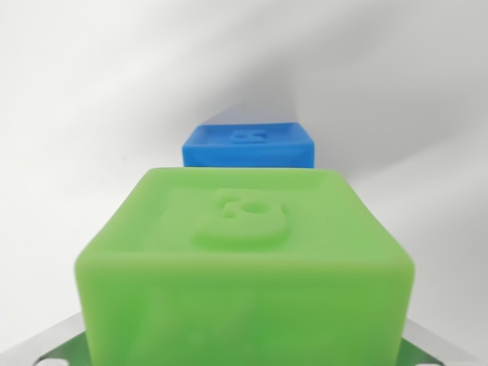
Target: Stack cube
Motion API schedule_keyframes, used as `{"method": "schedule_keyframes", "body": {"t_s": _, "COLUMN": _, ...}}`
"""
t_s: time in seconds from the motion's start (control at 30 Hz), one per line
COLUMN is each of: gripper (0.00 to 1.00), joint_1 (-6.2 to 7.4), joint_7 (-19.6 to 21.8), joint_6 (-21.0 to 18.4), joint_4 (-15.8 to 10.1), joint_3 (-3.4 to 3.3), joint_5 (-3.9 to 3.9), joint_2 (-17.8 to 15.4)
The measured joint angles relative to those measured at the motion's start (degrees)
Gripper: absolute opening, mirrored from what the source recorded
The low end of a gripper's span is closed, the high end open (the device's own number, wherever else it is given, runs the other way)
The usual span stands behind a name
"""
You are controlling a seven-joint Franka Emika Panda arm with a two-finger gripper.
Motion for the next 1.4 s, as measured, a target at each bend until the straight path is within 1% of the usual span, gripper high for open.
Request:
{"method": "schedule_keyframes", "body": {"t_s": 0.43, "gripper": 0.0, "joint_1": 0.0, "joint_7": 0.03, "joint_6": 4.21, "joint_4": 0.28, "joint_3": -0.1, "joint_5": -0.11, "joint_2": 4.5}}
{"method": "schedule_keyframes", "body": {"t_s": 0.77, "gripper": 0.0, "joint_1": 0.03, "joint_7": 0.07, "joint_6": 5.85, "joint_4": 0.55, "joint_3": -0.15, "joint_5": -0.16, "joint_2": 6.34}}
{"method": "schedule_keyframes", "body": {"t_s": 0.93, "gripper": 0.0, "joint_1": 0.03, "joint_7": 0.07, "joint_6": 6.16, "joint_4": 0.59, "joint_3": -0.17, "joint_5": -0.17, "joint_2": 6.67}}
{"method": "schedule_keyframes", "body": {"t_s": 0.97, "gripper": 1.0, "joint_1": 0.03, "joint_7": 0.07, "joint_6": 6.18, "joint_4": 0.59, "joint_3": -0.17, "joint_5": -0.18, "joint_2": 6.69}}
{"method": "schedule_keyframes", "body": {"t_s": 1.4, "gripper": 1.0, "joint_1": 0.05, "joint_7": 0.08, "joint_6": 6.21, "joint_4": 0.61, "joint_3": -0.18, "joint_5": -0.18, "joint_2": 6.69}}
